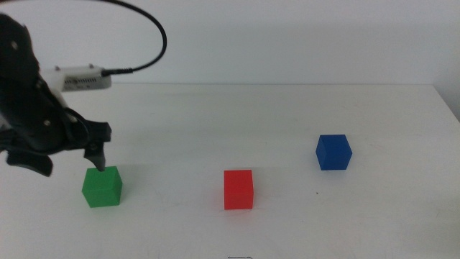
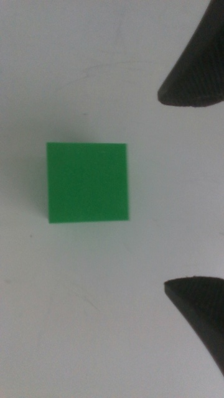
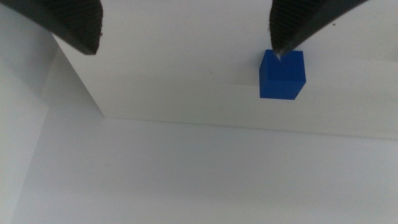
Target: Stack red cubes first, then green, then blue cubes in a specific spot.
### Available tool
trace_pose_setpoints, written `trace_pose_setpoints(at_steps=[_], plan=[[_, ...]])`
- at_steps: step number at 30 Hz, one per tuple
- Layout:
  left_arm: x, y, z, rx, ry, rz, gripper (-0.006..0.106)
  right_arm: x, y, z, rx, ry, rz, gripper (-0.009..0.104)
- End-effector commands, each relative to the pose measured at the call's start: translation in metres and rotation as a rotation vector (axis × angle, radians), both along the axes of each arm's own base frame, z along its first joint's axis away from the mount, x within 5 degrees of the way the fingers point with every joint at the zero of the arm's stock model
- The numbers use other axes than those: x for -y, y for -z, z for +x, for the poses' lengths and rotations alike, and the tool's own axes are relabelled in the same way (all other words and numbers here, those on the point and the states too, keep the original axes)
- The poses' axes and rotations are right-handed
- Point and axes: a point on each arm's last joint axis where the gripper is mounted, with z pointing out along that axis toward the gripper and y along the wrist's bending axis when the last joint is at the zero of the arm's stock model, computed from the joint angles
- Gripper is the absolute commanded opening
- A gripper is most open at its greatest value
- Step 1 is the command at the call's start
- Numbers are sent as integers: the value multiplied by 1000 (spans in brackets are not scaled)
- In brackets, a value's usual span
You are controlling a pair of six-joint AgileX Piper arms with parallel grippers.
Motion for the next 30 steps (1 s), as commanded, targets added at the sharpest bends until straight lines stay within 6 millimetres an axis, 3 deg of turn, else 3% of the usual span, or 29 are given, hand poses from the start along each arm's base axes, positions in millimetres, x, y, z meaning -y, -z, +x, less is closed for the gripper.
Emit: trace_pose_setpoints(at_steps=[1,8,18,24,30], plan=[[2,-6,6,93,-6,-27,94,-1,-15,-2,111,-7,-22,90],[6,30,29,49,-22,-47,94,-1,-15,-2,111,-7,-22,90],[9,60,44,15,-36,-59,91,-1,-15,-2,111,-7,-22,90],[9,73,46,-25,-36,-53,78,-1,-15,-2,111,-7,-22,90],[9,71,45,-33,-36,-55,50,-1,-15,-2,111,-7,-22,90]])
